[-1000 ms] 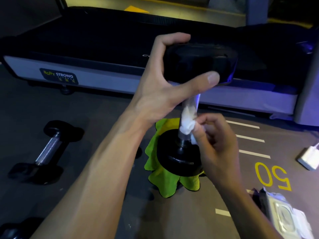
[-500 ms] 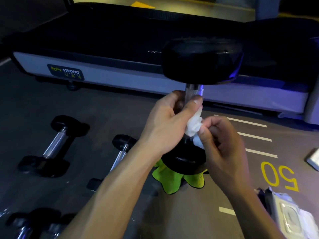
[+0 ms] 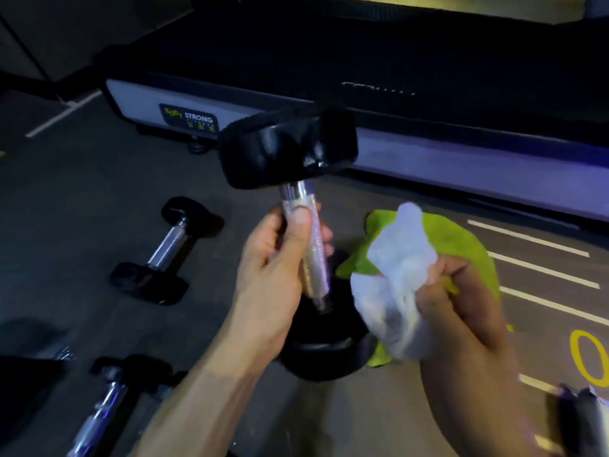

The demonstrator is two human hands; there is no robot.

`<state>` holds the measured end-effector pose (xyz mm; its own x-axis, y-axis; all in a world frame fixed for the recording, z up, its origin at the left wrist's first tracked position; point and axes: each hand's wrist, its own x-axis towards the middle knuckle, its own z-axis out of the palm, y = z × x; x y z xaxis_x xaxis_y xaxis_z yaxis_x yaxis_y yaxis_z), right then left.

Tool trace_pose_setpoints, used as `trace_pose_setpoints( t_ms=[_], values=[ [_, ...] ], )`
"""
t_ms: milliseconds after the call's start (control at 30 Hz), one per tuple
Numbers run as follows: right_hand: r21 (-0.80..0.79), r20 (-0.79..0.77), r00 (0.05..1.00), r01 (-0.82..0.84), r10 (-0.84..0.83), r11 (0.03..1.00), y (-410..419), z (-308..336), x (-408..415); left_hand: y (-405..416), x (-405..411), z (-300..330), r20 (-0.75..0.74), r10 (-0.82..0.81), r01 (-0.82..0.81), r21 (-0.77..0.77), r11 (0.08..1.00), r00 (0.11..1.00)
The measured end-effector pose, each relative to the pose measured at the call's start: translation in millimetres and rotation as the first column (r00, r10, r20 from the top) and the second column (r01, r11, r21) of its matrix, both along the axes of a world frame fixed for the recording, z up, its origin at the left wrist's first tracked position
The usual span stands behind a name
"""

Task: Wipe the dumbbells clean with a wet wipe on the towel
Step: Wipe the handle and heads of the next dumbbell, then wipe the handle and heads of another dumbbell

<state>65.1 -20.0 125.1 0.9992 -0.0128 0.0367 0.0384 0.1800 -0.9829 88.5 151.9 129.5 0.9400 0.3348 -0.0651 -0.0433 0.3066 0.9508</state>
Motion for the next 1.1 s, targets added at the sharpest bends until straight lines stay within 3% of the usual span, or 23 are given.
trace_pose_setpoints(
  t_ms=[200, 300, 500, 800, 967, 1033, 1100],
  values=[
    [0.019, -0.231, 0.967, -0.107, 0.108, 0.994, 49.1, -56.4, -19.8, 86.0, 4.4, -43.0, -0.119, 0.127, -0.064, 0.430, 0.901, 0.985],
    [-0.109, -0.312, 0.940, -0.181, 0.139, 0.977, 57.0, -70.5, -14.8, 122.3, 30.4, -62.8, -0.210, 0.169, -0.026, 0.551, 0.834, 0.963],
    [-0.156, -0.442, 0.882, -0.253, 0.161, 0.955, 74.4, -93.0, 11.9, 163.4, 87.7, -114.1, -0.490, 0.167, 0.136, 0.524, 0.841, 0.856],
    [-0.156, -0.579, 0.801, -0.296, 0.155, 0.942, 75.4, -112.4, 34.4, 180.4, 114.9, -201.7, -0.720, 0.155, 0.261, 0.431, 0.864, 0.677],
    [-0.216, -0.566, 0.800, -0.379, 0.201, 0.900, 87.8, -123.9, 42.9, 189.3, 112.5, -220.6, -0.756, 0.156, 0.309, 0.434, 0.846, 0.635],
    [-0.206, -0.556, 0.801, -0.391, 0.222, 0.897, 96.1, -124.0, 45.6, 196.1, 111.2, -222.8, -0.765, 0.134, 0.399, 0.467, 0.789, 0.630],
    [-0.210, -0.550, 0.801, -0.407, 0.236, 0.889, 103.9, -122.6, 50.2, 207.2, 109.2, -211.9, -0.744, 0.173, 0.517, 0.592, 0.618, 0.645]
  ],
)
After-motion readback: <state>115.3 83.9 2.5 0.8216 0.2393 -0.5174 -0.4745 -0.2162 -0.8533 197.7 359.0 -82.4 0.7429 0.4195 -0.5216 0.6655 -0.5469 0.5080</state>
